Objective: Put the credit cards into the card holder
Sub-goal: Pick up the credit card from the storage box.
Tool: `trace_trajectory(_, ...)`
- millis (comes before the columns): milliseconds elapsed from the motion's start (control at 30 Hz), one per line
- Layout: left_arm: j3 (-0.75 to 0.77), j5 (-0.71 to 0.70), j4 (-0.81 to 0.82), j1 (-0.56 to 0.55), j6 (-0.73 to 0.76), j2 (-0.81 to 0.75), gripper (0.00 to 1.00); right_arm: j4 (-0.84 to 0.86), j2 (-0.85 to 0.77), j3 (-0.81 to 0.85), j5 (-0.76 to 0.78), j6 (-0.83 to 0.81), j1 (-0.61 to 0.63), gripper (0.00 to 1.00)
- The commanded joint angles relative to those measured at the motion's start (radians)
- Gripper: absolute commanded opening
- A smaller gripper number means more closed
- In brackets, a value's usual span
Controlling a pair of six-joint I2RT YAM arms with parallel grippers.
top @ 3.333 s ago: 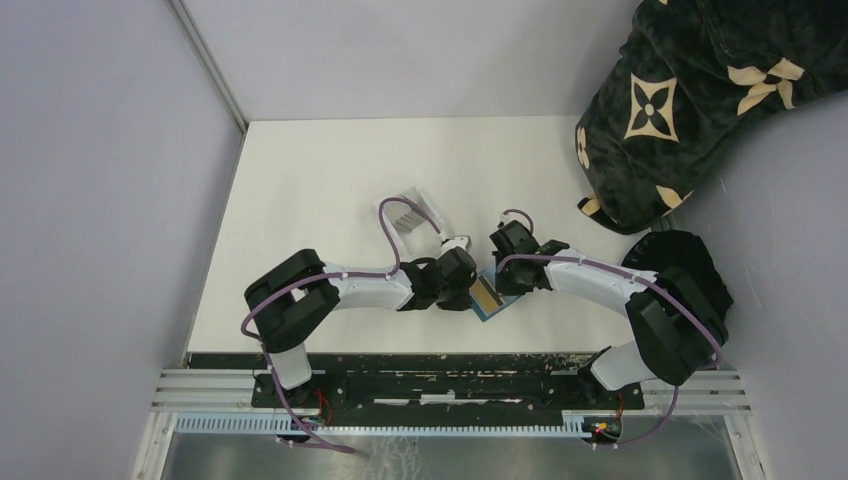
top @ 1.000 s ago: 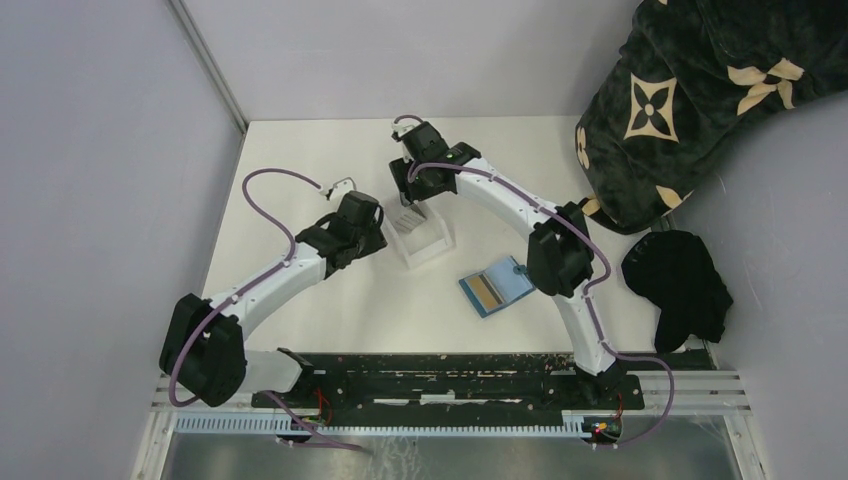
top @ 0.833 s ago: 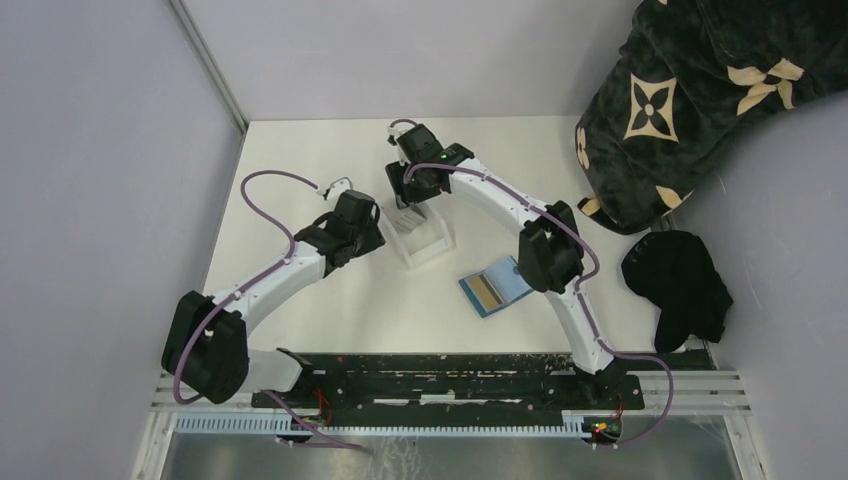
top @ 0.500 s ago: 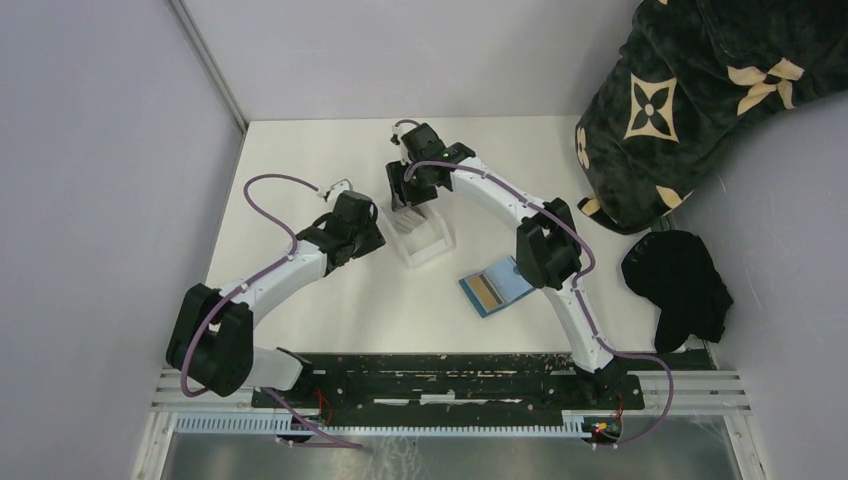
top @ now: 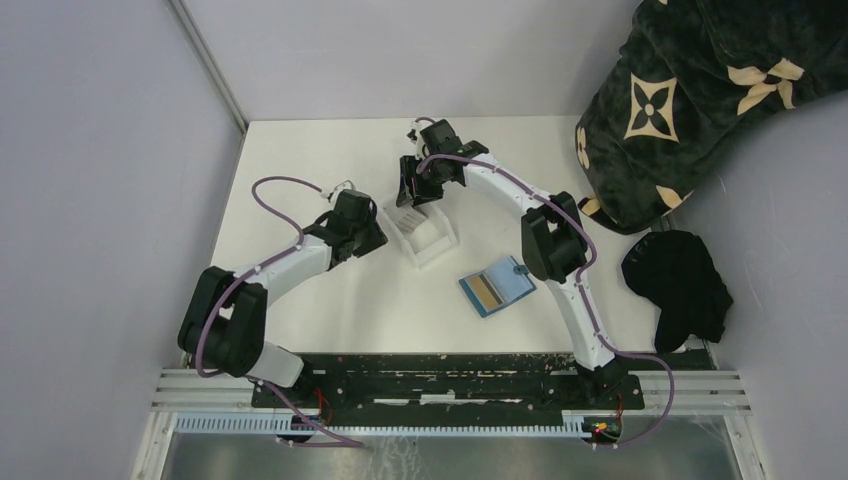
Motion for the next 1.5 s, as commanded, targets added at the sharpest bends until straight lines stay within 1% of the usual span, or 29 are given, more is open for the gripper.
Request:
trace_trajectory(0,0.039,0.034,0.057,0.013,0.029,0.020,0.43,0.008,0.029,0.030,-0.047,0.011,0.006,0.56)
trace_trajectory(267,0.069,0.048,0.064,0.022,0.038,0.063,0.43,-0.019,0.012,0.045,-0.054,0.009,0.013,0.42)
trace_trajectory(633,0.107,0.067,0.072,0.045,0.048,0.134,0.42,-0.052,-0.032,0.041,-0.015,-0.008,0.044,0.32)
trace_trajectory(867,0.129,0.075,0.079,0.061,0.058,0.149,0.42,-0.081,-0.057,0.048,0.015,-0.021,0.053,0.25)
trace_trajectory(1067,0.136,0.085,0.087,0.074,0.070,0.158,0.41,-0.099,-0.075,0.048,0.030,-0.031,0.055,0.22)
trace_trajectory(1467,0.153,0.098,0.095,0.080,0.082,0.182,0.41,-0.115,-0.124,0.030,0.064,-0.045,0.056,0.21)
